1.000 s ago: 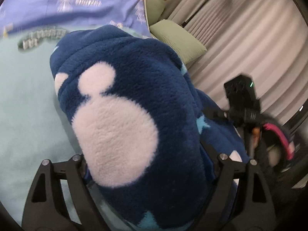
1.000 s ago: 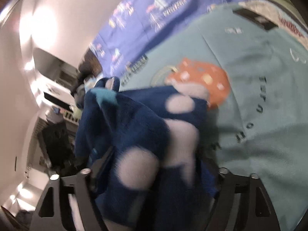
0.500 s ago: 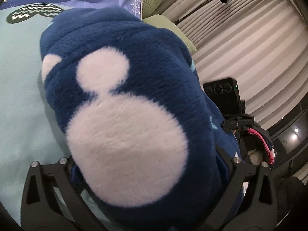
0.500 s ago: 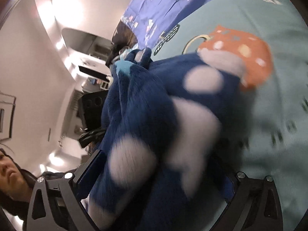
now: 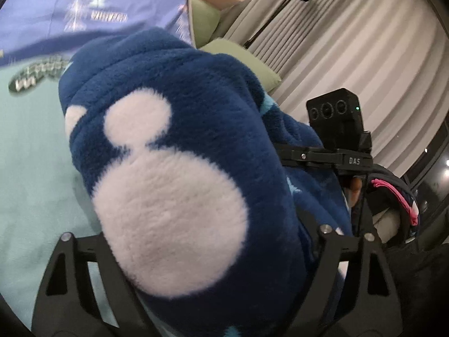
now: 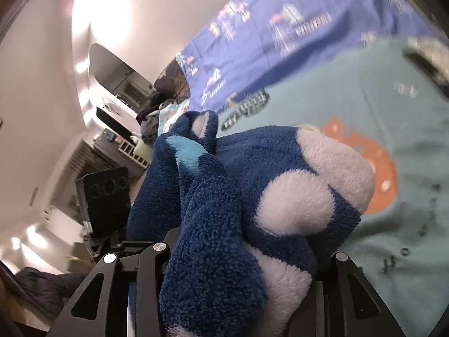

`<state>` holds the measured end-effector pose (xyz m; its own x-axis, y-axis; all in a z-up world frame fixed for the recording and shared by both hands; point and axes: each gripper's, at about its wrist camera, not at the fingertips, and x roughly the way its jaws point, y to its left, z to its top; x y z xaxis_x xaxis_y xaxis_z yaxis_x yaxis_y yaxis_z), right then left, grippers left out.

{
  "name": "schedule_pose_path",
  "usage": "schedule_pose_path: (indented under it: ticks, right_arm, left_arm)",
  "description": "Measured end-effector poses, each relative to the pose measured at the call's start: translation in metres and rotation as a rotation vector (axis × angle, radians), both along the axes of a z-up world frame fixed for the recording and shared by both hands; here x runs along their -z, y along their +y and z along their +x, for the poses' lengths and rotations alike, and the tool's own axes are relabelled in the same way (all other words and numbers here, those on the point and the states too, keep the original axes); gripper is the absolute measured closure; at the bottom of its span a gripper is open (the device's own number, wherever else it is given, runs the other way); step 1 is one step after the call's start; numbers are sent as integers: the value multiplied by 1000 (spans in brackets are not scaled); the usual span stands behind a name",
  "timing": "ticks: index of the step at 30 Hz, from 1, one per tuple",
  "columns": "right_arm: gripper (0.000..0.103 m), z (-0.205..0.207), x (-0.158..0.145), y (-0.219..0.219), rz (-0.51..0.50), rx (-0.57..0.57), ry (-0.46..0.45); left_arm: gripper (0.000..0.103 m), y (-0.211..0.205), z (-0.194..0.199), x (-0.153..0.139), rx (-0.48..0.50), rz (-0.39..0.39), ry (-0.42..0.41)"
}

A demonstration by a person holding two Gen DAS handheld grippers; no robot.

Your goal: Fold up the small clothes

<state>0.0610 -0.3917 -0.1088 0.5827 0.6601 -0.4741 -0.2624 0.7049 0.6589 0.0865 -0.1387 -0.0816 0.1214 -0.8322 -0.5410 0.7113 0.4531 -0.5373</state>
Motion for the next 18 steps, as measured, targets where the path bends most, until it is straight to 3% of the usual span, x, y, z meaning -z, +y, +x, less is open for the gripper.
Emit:
schedule_pose_path:
  ticks: [5,10,13,18]
  right_arm:
    - [64,-38,-49,8,-60,59,-117]
    - [66,-65,-83,-5,-58,122,-204]
    - [66,-63,-106,-13,-72,152,-230]
    - [66,-40,-141,-27,-120,186,-233]
  left_arm:
    - [27,6,-15,-40,-5,-41,-56]
    - [31,-3,-30,-82,18,-44,-170]
    - [31,-12,-29,-104,28,-33,-223]
    - [33,-39,-4,-131,27,-24,-236]
